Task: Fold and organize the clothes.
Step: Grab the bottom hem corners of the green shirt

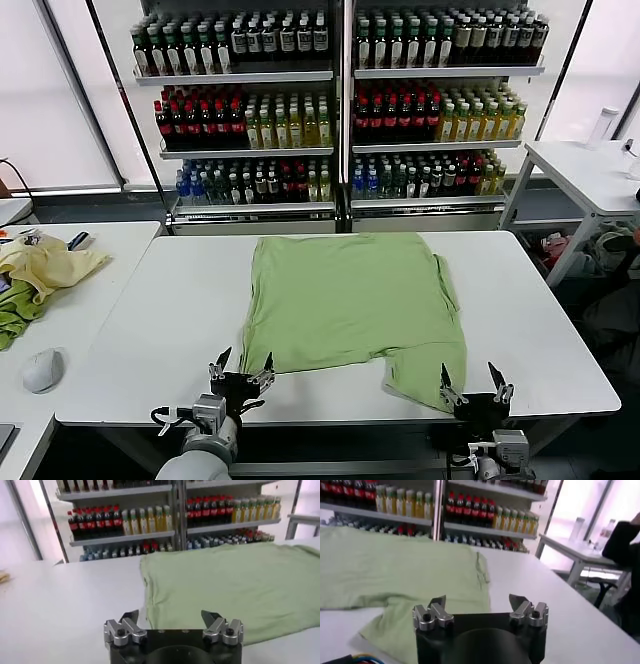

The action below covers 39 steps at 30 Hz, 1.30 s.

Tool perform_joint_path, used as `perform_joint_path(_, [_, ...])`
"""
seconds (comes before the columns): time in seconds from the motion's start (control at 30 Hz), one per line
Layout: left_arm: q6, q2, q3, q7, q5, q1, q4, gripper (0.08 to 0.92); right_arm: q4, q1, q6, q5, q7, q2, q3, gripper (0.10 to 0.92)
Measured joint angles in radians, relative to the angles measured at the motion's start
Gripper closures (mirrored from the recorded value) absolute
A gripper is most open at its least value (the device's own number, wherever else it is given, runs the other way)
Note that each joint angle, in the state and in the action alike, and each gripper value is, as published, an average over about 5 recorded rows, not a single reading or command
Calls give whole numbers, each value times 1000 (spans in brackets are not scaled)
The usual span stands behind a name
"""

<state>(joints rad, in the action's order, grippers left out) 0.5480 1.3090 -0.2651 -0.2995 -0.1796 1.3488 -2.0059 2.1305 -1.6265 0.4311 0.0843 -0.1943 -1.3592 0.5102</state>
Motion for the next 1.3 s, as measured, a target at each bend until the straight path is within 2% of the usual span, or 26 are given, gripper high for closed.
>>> perform_joint_path(0.13, [9, -1, 9, -5, -6, -5, 15, 204, -15, 3, 8, 7, -5, 2, -5, 232])
perform_joint_path(0.2, [14, 0, 13, -8, -8, -6, 23, 244, -24, 5, 14, 16, -8, 3, -6, 283])
perform_joint_path(0.57, [20, 13, 29, -34, -28, 8, 42, 562, -34, -8, 44, 97, -6, 12, -10, 571])
perform_joint_path(0.93, [21, -2, 28, -29, -67, 36, 12, 868, 1, -36, 41, 144, 24, 34, 5, 798])
perform_joint_path(1.1, [9, -18, 27, -20, -79, 51, -15, 895, 36, -43, 21, 158, 40, 56, 16, 889])
perform_joint_path(1.3, [-13, -43, 15, -14, -98, 56, -59, 895, 79, -24, -24, 178, 47, 94, 35, 900])
